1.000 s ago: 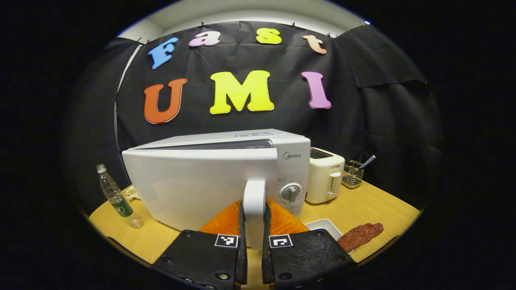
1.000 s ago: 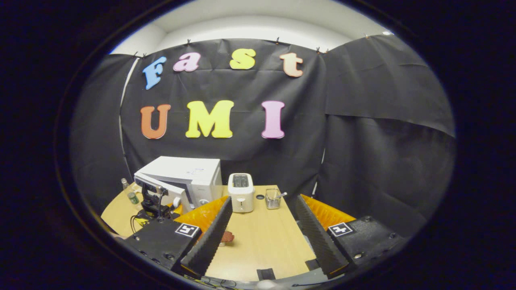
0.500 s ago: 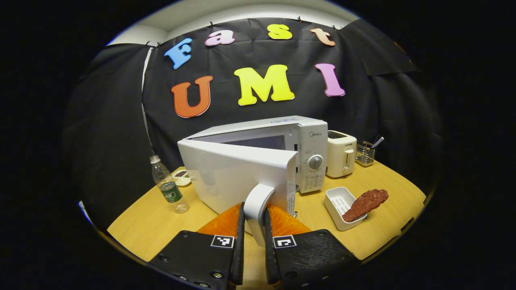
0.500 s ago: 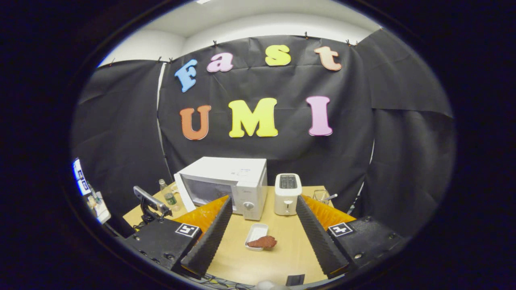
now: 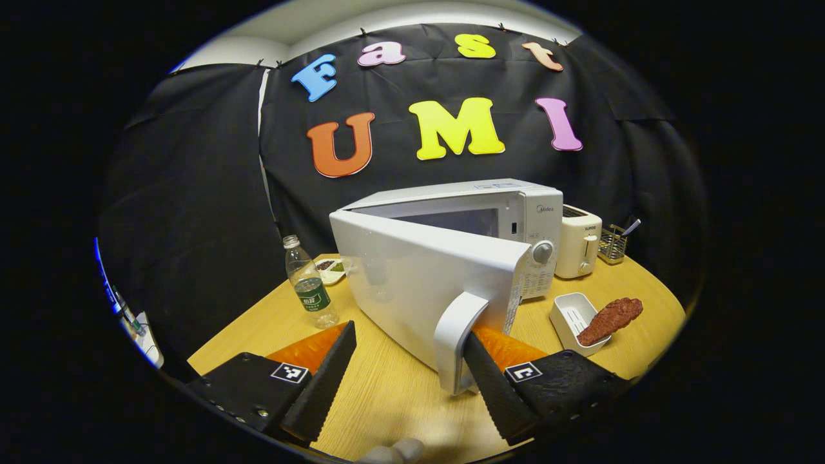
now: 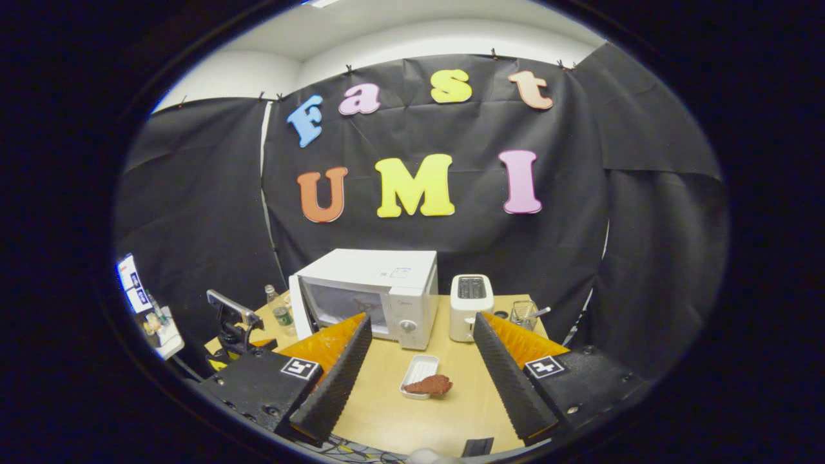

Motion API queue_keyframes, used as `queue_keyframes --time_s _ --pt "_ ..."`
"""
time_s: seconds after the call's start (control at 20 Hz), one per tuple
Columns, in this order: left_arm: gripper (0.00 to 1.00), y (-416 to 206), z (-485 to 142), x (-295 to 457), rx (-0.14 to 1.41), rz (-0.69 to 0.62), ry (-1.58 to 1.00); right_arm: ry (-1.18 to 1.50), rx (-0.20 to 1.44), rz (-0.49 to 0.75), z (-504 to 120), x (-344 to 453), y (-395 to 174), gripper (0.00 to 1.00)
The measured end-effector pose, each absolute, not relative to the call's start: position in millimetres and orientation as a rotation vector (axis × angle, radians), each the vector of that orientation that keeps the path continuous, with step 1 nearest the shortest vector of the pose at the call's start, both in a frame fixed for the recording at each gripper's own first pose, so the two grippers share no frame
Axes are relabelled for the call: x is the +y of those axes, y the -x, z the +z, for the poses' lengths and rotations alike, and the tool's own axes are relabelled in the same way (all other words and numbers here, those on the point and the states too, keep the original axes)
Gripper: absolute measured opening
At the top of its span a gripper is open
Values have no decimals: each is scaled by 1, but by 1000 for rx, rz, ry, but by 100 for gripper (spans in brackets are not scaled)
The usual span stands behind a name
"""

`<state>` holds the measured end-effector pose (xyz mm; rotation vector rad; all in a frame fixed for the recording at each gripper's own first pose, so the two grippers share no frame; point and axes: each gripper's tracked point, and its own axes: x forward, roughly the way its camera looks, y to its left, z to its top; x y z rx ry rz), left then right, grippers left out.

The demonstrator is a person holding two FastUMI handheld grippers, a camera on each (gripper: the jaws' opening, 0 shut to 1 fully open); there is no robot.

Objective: Open the microwave oven with the left hand, put the food in, and close the microwave oven.

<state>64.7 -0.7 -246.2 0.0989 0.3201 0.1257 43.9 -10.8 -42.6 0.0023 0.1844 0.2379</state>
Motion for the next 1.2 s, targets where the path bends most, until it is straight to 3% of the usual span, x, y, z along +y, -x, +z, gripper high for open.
queue_keyframes --time_s 0.05,0.1,0.15,0.2,0.25,0.45,0.5,0.7,0.75,1.2 --pt "95 -63 -246 3 316 128 -108 -5 184 235 -44 -12 -41 92" --pt "95 -60 -246 7 315 132 -105 -8 184 232 -44 -12 -38 100" --pt "95 -58 -246 11 319 133 -99 -7 183 232 -45 -11 -35 91" --pt "95 -55 -245 15 323 134 -95 -4 183 226 -45 -12 -33 92" --pt "95 -51 -247 19 327 135 -95 -3 185 226 -47 -11 -30 100" --pt "95 -35 -247 46 332 154 -118 -4 197 232 -55 0 -21 100" --pt "95 -29 -247 53 338 160 -114 -3 200 234 -58 3 -19 92" --pt "95 -13 -251 84 355 185 -95 -12 226 243 -74 19 -14 92" --pt "95 -11 -252 90 357 184 -83 -17 235 245 -80 24 -14 100" --pt "95 15 -261 160 381 169 -2 -35 295 225 -108 65 -9 100"
